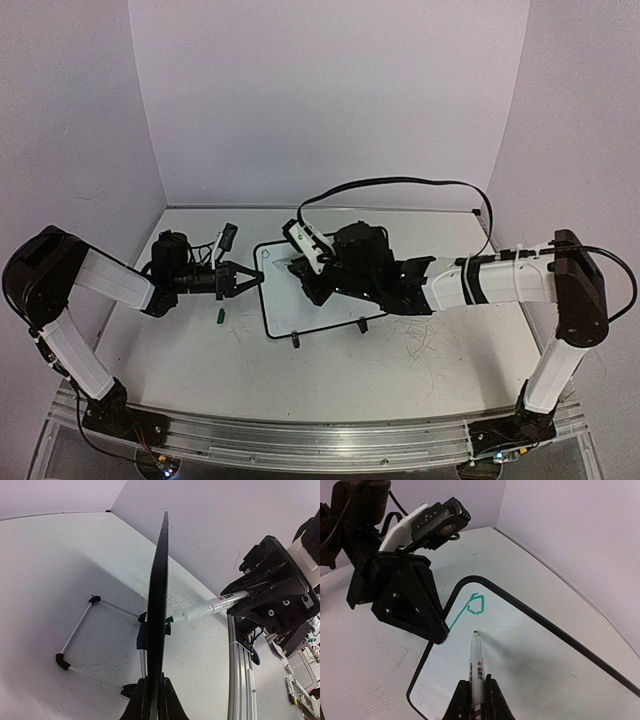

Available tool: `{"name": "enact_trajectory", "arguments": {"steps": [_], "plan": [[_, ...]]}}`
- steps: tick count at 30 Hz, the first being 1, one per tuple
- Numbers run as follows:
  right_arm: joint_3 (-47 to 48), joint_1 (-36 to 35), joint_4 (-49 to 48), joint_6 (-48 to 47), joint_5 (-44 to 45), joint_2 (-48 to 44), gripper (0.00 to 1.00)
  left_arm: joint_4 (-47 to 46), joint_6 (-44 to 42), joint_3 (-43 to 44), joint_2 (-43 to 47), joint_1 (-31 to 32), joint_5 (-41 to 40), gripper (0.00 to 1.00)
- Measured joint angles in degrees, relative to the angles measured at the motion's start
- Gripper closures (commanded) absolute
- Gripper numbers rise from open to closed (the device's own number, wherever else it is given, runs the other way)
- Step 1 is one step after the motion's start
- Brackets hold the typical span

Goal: Write a sentence on the whiteboard

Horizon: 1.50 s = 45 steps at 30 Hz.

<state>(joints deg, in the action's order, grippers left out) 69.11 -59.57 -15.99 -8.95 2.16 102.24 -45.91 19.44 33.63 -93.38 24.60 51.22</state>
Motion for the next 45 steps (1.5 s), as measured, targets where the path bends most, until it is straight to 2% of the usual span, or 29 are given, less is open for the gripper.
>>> {"name": "enact_trajectory", "arguments": {"steps": [45], "plan": [[0.0, 0.0, 0.6, 1.3, -0.6, 0.4, 1.0, 0.3, -0.1, 0.0, 0.0, 0.0, 0.0, 1.0]]}}
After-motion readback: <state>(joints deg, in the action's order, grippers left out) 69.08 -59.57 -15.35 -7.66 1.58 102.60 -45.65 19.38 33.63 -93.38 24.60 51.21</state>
